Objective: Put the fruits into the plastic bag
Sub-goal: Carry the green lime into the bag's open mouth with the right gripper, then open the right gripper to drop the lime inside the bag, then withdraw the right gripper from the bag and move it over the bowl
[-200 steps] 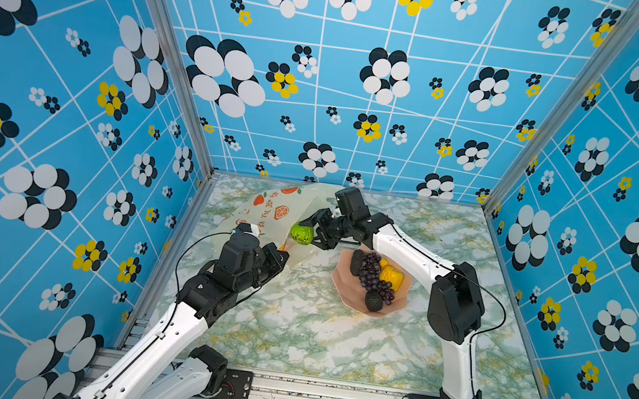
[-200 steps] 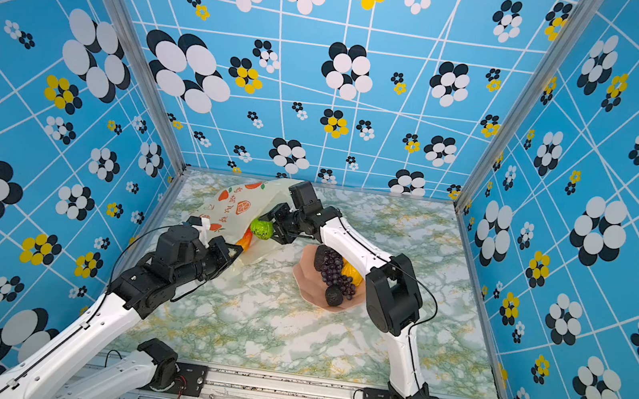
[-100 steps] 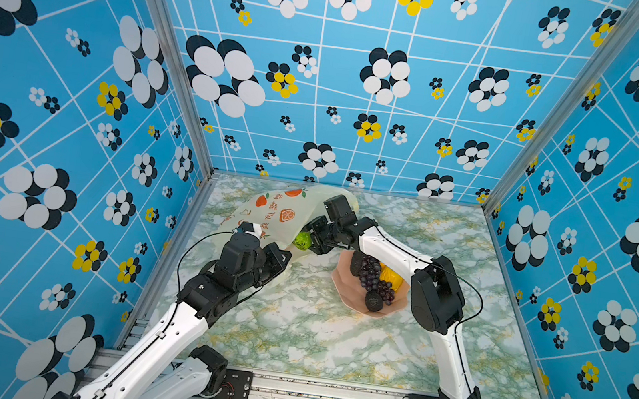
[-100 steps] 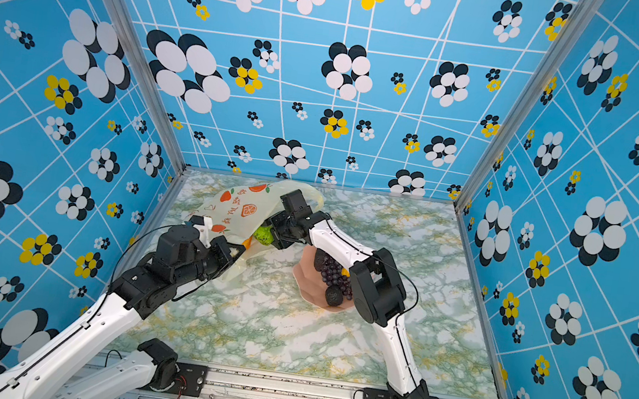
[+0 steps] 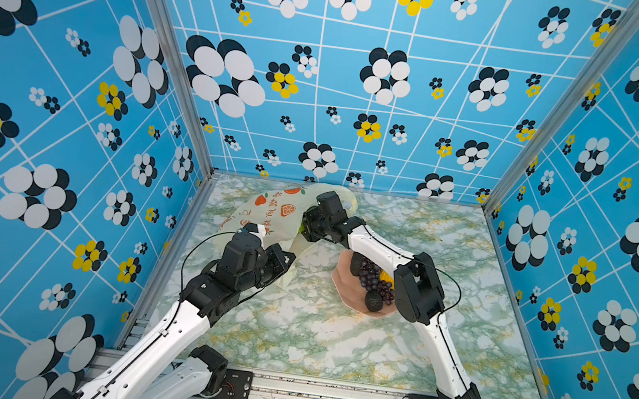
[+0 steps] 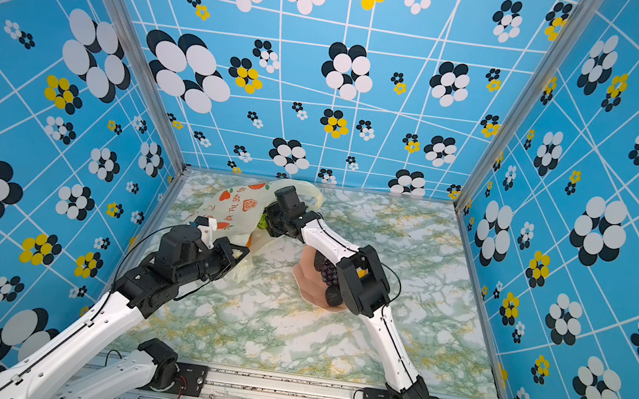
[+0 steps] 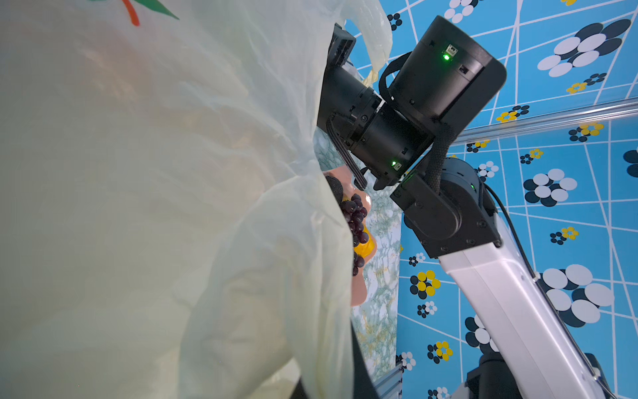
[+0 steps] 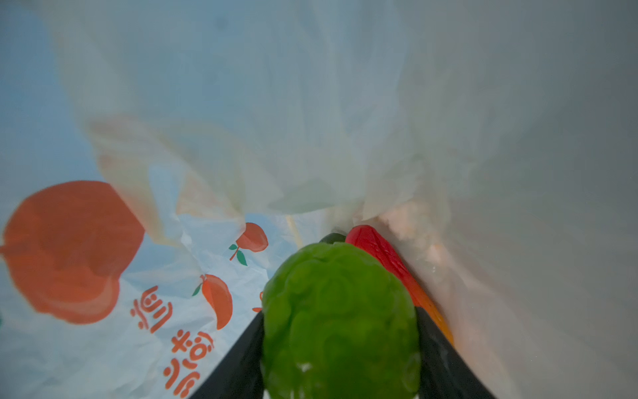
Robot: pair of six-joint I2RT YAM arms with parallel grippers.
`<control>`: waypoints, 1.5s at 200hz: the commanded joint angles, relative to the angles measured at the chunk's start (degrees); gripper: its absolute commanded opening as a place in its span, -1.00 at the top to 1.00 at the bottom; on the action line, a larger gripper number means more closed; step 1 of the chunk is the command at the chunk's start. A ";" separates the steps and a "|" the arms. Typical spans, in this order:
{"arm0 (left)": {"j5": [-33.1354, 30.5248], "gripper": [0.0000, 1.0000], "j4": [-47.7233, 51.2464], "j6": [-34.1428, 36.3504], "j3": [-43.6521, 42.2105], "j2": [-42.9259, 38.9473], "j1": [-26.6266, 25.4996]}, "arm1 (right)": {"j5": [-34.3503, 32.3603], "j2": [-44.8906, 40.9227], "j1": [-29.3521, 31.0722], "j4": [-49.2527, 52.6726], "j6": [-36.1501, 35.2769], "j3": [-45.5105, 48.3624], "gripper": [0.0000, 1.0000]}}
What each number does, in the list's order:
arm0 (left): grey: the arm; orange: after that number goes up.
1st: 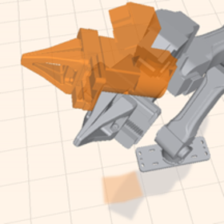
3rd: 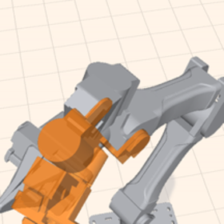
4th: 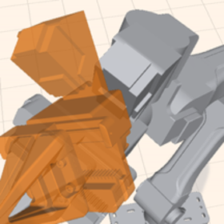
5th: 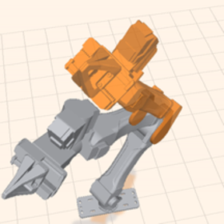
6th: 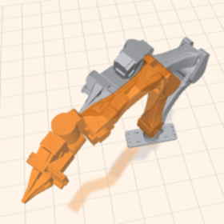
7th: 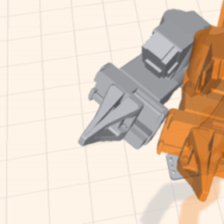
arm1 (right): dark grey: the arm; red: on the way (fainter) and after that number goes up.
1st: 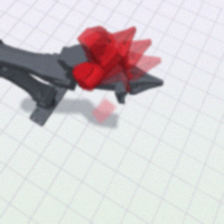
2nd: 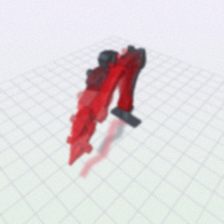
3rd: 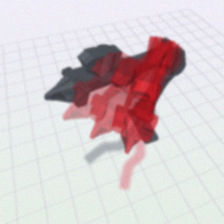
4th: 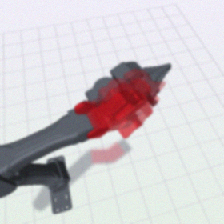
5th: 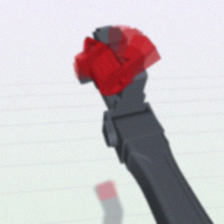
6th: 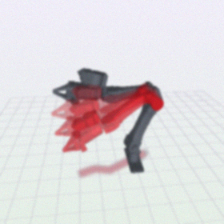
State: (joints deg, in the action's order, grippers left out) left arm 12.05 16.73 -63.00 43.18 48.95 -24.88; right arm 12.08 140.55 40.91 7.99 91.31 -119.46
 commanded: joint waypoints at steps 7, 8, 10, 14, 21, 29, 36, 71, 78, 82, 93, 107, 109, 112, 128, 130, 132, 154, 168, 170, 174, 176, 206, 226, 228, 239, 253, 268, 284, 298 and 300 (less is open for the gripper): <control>0.87 1.00 1.57 0.91 0.17 -0.95 0.19 | -0.66 1.26 -0.09 -8.34 1.09 -3.05 -0.23; 0.91 1.00 1.60 0.89 0.21 -0.95 0.23 | -0.65 1.24 -0.11 -8.52 1.08 -3.05 -0.24; 0.94 1.00 1.54 0.87 0.17 -1.02 0.29 | -0.65 1.16 -0.12 -8.82 1.00 -3.12 -0.25; 1.02 1.00 1.53 0.80 0.07 -1.00 0.47 | -0.52 1.21 -0.20 -9.55 0.86 -3.22 -0.26; 1.14 1.00 1.53 0.78 -0.02 -1.13 0.70 | -0.19 1.22 -0.29 -10.14 0.52 -3.53 -0.28; 1.22 1.00 1.40 0.73 -0.11 -1.16 0.91 | 0.21 1.13 -0.39 -10.44 0.06 -3.91 -0.31; 1.39 1.00 1.29 0.69 -0.19 -1.16 1.13 | 0.63 1.04 -0.50 -10.36 -0.51 -4.30 -0.35; 2.18 1.00 0.07 0.48 -0.20 -0.33 1.80 | 2.54 0.27 -0.88 -9.36 -2.45 -4.91 -0.49; 2.32 1.00 -0.15 0.51 -0.12 -0.13 1.86 | 2.84 0.08 -0.87 -9.22 -2.66 -4.91 -0.49; 2.36 1.00 -0.29 0.51 -0.11 0.04 1.86 | 2.91 -0.05 -0.84 -9.19 -2.85 -4.82 -0.49; 2.57 1.00 -0.56 0.48 0.05 0.35 1.93 | 3.12 -0.39 -0.89 -8.73 -3.46 -4.73 -0.49; 2.63 1.00 -0.81 0.51 0.15 0.59 1.95 | 3.38 -0.83 -0.92 -8.28 -4.27 -4.65 -0.50; 2.63 1.00 -0.82 0.51 0.15 0.61 2.01 | 3.39 -0.81 -0.98 -8.26 -4.38 -4.65 -0.50; 2.62 1.00 -0.91 0.51 0.22 0.69 1.99 | 3.44 -0.93 -1.07 -8.15 -4.50 -4.64 -0.51; 2.62 1.00 -1.00 0.42 0.24 0.66 2.02 | 3.70 -1.15 -1.16 -7.99 -4.73 -4.40 -0.50; 2.62 1.00 -1.00 0.42 0.22 0.70 2.03 | 3.73 -1.16 -1.17 -7.99 -4.73 -4.38 -0.50; 2.62 1.00 -1.04 0.42 0.19 0.71 2.03 | 3.74 -1.20 -1.18 -7.99 -4.73 -4.38 -0.50; 2.54 1.00 -1.08 0.42 0.06 0.55 2.05 | 4.13 -1.72 -1.22 -7.71 -5.17 -4.05 -0.50; 2.49 1.00 -1.08 0.30 0.02 0.54 2.16 | 4.74 -2.27 -1.15 -7.00 -5.81 -3.94 -0.51; 2.42 1.00 -1.09 0.33 0.05 0.49 2.20 | 4.83 -2.36 -1.17 -6.84 -5.95 -3.90 -0.51; 2.42 1.00 -1.09 0.41 0.11 0.49 2.28 | 5.09 -2.61 -1.23 -6.50 -6.28 -3.81 -0.50; 2.44 1.00 -1.09 0.42 0.10 0.52 2.25 | 5.18 -2.77 -1.26 -6.32 -6.42 -3.73 -0.50; 2.20 1.00 -1.56 0.42 -0.18 0.53 2.51 | 6.42 -6.53 -1.45 -3.68 -9.97 -0.89 -0.50; 2.03 1.00 -1.98 0.20 -0.41 0.69 2.65 | 7.57 -10.20 -1.78 -1.12 -13.43 1.65 -0.50; 2.06 1.00 -2.01 0.17 -0.45 0.71 2.69 | 7.71 -10.63 -1.84 -0.76 -13.85 1.96 -0.50; 2.01 1.00 -2.18 0.14 -0.55 0.71 2.73 | 8.36 -12.99 -2.05 0.75 -16.17 3.64 -0.50; 2.02 1.00 -2.31 0.12 -0.64 0.70 2.89 | 8.68 -16.44 -2.30 2.84 -19.52 5.91 -0.51; 2.16 1.00 -2.49 0.16 -0.90 0.76 3.16 | 9.15 -20.68 -2.58 5.78 -23.54 7.66 -0.50; 2.70 1.00 -2.83 0.16 -1.01 1.05 3.72 | 9.52 -24.22 -2.67 10.32 -28.87 7.96 -0.50; 3.21 1.00 -3.10 0.16 -1.08 1.41 4.16 | 9.97 -27.06 -2.65 14.30 -33.66 7.94 -0.51; 3.34 1.00 -3.15 0.16 -1.08 1.48 4.23 | 10.05 -27.49 -2.67 14.88 -34.38 7.93 -0.51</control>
State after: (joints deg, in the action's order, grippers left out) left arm 14.02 15.94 -63.05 43.11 49.54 -21.58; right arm 20.29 118.74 38.30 14.33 68.10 -112.09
